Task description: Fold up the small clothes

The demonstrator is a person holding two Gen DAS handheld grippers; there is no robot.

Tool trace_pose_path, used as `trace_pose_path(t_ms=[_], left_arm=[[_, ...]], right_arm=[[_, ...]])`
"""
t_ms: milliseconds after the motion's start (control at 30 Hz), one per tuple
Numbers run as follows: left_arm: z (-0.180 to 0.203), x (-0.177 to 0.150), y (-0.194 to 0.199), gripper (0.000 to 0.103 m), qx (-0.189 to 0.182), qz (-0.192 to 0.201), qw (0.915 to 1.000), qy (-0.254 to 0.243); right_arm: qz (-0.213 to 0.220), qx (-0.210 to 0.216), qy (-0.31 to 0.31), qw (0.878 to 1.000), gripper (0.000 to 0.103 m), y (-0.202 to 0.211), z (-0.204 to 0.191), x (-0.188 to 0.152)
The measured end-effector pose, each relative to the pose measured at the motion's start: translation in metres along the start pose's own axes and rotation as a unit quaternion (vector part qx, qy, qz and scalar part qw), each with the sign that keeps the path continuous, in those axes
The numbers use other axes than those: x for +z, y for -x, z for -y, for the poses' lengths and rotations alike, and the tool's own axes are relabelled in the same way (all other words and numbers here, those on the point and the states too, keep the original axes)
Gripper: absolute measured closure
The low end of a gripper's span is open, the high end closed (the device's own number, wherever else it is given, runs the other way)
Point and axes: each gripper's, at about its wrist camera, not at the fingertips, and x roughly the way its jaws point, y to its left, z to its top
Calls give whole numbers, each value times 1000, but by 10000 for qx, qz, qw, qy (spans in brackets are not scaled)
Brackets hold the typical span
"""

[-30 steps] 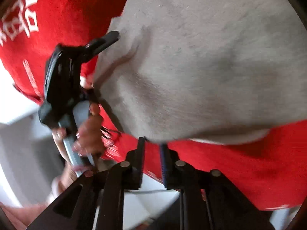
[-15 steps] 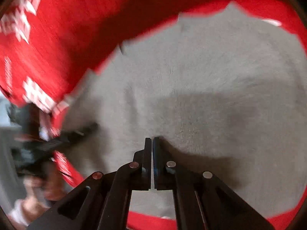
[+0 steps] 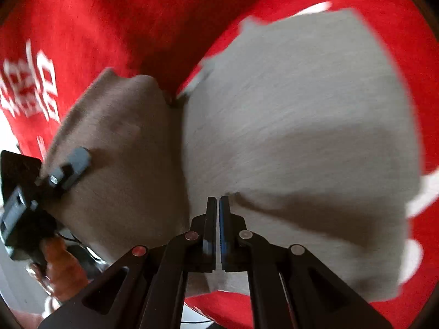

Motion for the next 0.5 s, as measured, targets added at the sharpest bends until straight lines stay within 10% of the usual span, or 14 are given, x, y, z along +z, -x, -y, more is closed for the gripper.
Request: trace_pose_path(t_ms=[333,500], left_arm=[[73,-24,-116,75,884,-641,9905,-841],[112,-33,-101,38,940,-390,9823,-1572]], right_arm=[[66,841,-1122,9901,97,14,72,7],[265,1528,-1600,9749,68,23,93,10]])
